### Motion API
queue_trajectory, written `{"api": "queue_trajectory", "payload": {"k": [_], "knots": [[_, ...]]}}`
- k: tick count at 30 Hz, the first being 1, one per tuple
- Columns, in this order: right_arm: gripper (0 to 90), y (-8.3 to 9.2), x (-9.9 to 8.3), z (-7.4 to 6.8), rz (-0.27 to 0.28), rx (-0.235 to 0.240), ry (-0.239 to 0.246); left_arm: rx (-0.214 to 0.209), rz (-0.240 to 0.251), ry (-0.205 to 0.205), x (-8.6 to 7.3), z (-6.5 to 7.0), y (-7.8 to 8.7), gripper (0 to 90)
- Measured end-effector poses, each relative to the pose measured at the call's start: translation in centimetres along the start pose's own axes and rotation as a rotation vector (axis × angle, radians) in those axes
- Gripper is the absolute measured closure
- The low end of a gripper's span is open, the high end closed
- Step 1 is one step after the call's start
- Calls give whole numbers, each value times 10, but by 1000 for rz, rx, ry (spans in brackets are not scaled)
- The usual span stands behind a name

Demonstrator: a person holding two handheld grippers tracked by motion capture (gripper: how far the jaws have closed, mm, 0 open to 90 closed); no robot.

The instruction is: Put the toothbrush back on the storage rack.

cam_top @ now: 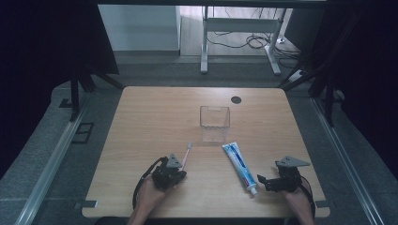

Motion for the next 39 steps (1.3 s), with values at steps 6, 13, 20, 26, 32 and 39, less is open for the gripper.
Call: {"api": "queue_trajectory", "payload": {"k": [6,13,20,26,32,39], "knots": [[6,-1,-1,-1,-6,3,-1,23,-19,10,-5,-11,6,894],[6,-1,-1,-1,-8,6,0,55,-37,15,-10,-23,12,894],[7,-2,-1,-1,-10,8,1,69,-38,28,-13,-33,17,895],[8,-1,-1,-1,-9,7,0,56,-37,25,-11,-32,19,892],[9,-1,-2,0,-12,3,-6,53,-40,33,-7,-36,25,862],[11,-1,-4,1,-20,-3,-5,47,-113,25,3,-44,24,828]]}}
Point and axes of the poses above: each handheld gripper's, and its own axes: y roughly backward along the jaws, x roughly out of its top, z roughly to its right, the point moved 9 cm from there along -y, roughly forward along the jaws, and after that the axes turned 1 degree about -x, right-handed, at the moved point
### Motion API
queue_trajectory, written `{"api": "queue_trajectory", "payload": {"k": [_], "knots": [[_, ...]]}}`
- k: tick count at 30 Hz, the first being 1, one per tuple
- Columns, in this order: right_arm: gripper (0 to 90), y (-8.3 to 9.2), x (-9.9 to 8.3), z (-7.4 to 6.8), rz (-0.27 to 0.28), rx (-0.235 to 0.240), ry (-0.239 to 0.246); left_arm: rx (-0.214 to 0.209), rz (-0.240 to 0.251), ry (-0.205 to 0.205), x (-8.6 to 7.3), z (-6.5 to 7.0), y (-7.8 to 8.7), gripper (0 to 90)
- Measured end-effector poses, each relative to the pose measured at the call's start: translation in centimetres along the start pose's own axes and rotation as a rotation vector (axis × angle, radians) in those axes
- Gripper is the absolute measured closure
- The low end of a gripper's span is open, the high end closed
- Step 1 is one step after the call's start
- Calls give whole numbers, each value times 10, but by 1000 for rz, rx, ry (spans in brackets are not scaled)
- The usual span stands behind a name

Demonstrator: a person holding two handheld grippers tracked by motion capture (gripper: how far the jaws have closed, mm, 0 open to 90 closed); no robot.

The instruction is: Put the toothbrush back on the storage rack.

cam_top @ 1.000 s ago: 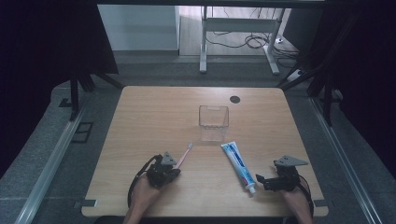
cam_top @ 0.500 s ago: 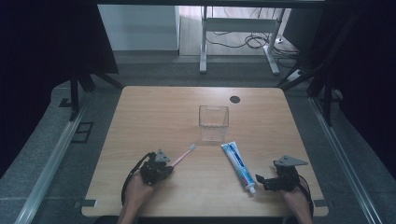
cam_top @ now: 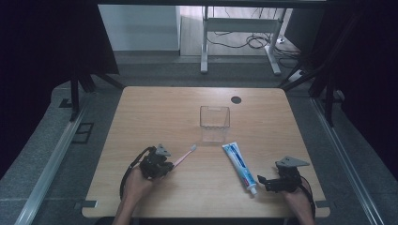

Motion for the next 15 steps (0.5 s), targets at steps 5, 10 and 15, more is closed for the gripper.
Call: {"api": "queue_trajectory", "payload": {"k": [5,10,15], "knots": [[11,0,-1,0,-4,2,-4,-2,-50,-5,7,-2,-3,819],[12,-1,-1,-1,-8,4,-2,-4,-99,-9,13,-2,-6,806],[11,0,-1,-1,-6,4,-2,-6,-155,-16,21,-3,-11,799]]}}
Point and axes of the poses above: each handheld gripper's, and its own axes: y roughly backward along the jaws, x roughly out of its top, z roughly to its right, the point moved 9 cm from there along -y, roughly forward along the jaws, and after that the axes turned 1 degree about -x, right-handed, at the moved point
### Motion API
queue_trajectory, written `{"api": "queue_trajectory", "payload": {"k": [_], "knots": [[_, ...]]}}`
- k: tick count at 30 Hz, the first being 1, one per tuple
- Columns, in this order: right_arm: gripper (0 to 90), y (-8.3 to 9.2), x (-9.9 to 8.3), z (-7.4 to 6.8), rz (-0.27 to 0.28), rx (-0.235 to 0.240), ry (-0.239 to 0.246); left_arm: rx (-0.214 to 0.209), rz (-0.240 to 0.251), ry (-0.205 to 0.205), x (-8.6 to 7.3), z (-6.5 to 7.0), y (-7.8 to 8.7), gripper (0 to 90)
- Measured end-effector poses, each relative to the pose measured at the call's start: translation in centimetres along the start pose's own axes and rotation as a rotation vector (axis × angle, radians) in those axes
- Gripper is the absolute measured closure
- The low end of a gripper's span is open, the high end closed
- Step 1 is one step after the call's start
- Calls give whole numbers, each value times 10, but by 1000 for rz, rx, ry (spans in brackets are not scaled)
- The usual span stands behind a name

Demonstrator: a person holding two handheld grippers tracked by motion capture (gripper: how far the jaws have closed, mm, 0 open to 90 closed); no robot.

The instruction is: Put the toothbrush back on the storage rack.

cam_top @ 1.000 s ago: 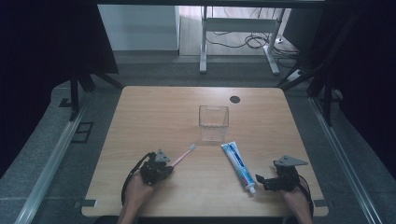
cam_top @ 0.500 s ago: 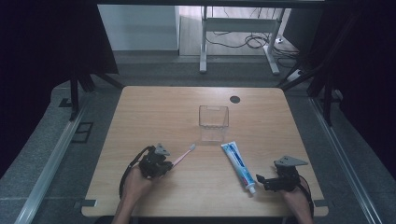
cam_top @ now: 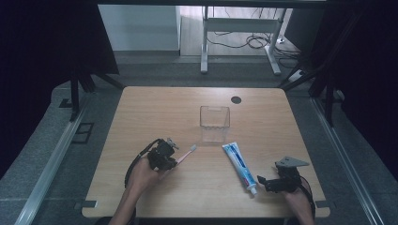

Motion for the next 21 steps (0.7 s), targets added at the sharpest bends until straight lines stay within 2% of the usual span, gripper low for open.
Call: {"api": "queue_trajectory", "payload": {"k": [3,12,21], "knots": [[12,0,0,0,1,1,0,-7,-40,7,5,0,-3,793],[14,0,0,0,-1,3,1,-7,-105,14,11,-2,-13,775],[14,0,0,0,1,2,1,-1,-131,41,11,-2,-17,781]]}}
Point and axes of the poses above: each handheld gripper's, and its own axes: y roughly backward along the jaws, x roughly out of its top, z roughly to its right, the point moved 9 cm from there along -y, roughly forward along the jaws, and after that the axes turned 1 degree about -x, right-handed, at the moved point
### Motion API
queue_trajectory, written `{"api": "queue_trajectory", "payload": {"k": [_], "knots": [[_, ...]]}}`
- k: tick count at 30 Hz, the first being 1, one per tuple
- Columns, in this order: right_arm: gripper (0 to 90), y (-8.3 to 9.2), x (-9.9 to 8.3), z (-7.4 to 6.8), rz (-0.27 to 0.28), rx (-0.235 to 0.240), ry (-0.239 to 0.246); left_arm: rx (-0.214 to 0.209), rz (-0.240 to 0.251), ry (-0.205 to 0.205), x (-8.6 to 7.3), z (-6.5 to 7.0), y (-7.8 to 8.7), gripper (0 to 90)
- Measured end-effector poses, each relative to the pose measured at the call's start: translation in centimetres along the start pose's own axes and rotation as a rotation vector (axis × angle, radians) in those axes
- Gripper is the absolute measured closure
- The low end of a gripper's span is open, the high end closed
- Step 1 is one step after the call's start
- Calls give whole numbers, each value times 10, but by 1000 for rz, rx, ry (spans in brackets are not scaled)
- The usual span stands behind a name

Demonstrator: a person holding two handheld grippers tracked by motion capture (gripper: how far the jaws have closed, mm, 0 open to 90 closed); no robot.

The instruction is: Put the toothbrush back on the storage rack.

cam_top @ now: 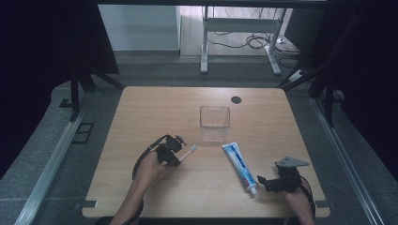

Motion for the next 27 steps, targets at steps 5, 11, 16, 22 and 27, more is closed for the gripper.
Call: {"api": "queue_trajectory", "payload": {"k": [5,11,16,22,27], "knots": [[14,0,0,0,-1,1,3,2,-11,9,0,0,0,788],[14,0,0,1,1,-1,-1,-2,16,12,3,-1,5,789],[14,0,0,0,-2,-1,0,-7,48,14,6,0,15,790],[14,1,0,1,2,-3,-2,-11,80,11,7,-2,24,789],[14,1,0,1,7,-6,-2,-18,111,13,9,-4,33,789]]}}
Point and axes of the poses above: each handheld gripper's, and its own axes: y roughly backward along the jaws, x roughly out of its top, z roughly to its right, the point moved 9 cm from there along -y, roughly forward along the jaws, and after that the axes turned 1 degree about -x, right-handed, at the moved point
